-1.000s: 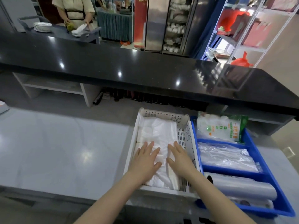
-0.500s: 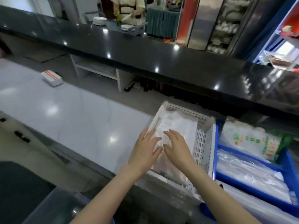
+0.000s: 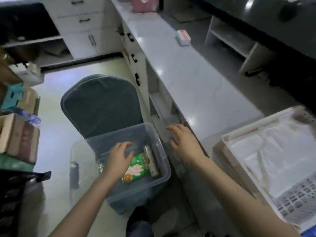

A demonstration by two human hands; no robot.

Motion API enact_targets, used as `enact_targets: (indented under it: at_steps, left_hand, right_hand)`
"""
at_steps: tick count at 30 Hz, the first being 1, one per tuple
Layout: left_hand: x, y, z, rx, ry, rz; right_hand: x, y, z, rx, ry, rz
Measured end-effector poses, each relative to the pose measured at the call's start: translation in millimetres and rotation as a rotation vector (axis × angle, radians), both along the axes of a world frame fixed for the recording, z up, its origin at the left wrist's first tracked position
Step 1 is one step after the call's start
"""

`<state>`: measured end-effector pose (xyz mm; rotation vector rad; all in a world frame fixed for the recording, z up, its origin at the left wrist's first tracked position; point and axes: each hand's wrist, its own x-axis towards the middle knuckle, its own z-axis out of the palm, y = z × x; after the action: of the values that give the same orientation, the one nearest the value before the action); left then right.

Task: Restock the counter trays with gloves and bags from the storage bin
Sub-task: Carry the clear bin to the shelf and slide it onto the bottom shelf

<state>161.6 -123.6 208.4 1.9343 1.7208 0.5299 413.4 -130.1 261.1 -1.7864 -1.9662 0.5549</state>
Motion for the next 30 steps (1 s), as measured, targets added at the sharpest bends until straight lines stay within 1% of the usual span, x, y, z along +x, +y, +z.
enact_targets:
  at_steps: [5, 9, 12, 15, 19, 22, 25, 27, 30]
  left_hand:
    - [-98.4, -15.4, -59.9, -0.220, 0.054, 0.252]
    - [-154.3, -13.8, -98.3, -0.334, 0.077, 0.412]
    - [-189.1, -5.4, -120.8, -0.394, 0.101, 0.520]
    - [-215.7, 5.9, -140.5, -0.432, 0.112, 0.556]
    - [-236.8, 21.4, -159.2, -0.485, 0.042, 0.590]
    - [-241.8, 28.1, -169.8, -0.508, 0.004, 0.596]
    - [-245.2, 28.5, -176.9, -0.535, 0.010, 0.629]
    - [-249.6, 24.9, -179.6, -0.543, 0.014, 0.651]
    - [-254.7, 16.5, -181.4, -0.520, 0.036, 0.621]
  right_hand:
    - [-40.6, 32.6, -62.8, -0.292, -0.040, 0.022]
    - [-63.1, 57.9, -118.2, -0.464, -0.100, -0.059]
    - [-72.2, 79.1, -154.6, -0.481, -0.158, -0.130]
    - [-79.0, 93.6, -184.5, -0.534, -0.162, -0.248]
    - [-83.0, 100.0, -212.7, -0.640, -0.139, -0.366]
    - [-84.0, 98.9, -222.3, -0.667, -0.120, -0.471]
    - [-85.6, 91.9, -222.8, -0.652, -0.109, -0.507]
    - [-87.4, 85.2, -219.1, -0.644, -0.072, -0.509]
    - [-86.3, 62.0, -210.1, -0.671, 0.015, -0.550]
